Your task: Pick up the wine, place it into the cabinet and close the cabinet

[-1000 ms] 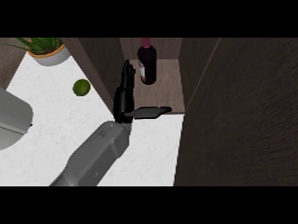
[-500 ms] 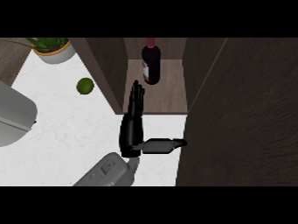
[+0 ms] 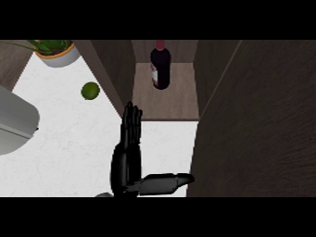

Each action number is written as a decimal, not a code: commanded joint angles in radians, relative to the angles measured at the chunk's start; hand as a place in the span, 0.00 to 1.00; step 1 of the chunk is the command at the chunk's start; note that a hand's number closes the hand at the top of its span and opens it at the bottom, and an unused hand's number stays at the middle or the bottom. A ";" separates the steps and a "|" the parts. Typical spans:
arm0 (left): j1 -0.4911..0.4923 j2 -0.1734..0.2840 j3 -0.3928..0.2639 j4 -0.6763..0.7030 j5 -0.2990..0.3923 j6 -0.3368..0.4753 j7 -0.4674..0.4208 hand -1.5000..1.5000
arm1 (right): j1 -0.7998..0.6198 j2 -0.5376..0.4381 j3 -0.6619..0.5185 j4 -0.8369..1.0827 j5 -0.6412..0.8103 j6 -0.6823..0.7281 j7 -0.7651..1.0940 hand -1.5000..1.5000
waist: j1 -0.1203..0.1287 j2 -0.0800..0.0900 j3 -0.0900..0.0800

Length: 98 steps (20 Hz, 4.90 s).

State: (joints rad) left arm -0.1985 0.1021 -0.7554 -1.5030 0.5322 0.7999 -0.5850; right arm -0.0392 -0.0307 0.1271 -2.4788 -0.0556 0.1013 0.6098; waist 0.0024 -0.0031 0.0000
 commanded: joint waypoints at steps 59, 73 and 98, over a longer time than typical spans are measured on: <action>0.564 0.665 0.716 -0.515 0.422 -0.730 0.135 0.00 | -0.269 0.026 0.866 0.168 0.232 -0.413 0.115 1.00 | 0.019 -0.001 -0.004; 0.503 0.593 0.659 -0.505 0.385 -0.710 0.168 0.00 | -0.653 0.021 0.665 0.337 0.021 -0.591 0.192 1.00 | 0.049 0.008 -0.004; 0.418 0.515 0.693 -0.468 0.315 -0.691 0.267 0.00 | -1.176 0.001 0.187 1.341 -0.174 -0.352 -0.294 1.00 | 0.017 0.011 0.000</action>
State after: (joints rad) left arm 0.2449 0.6255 -0.0547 -1.9815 0.8634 0.1054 -0.3416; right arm -1.2346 -0.0046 0.3986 -1.2677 -0.2033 -0.3298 0.4280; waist 0.0247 -0.0022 -0.0021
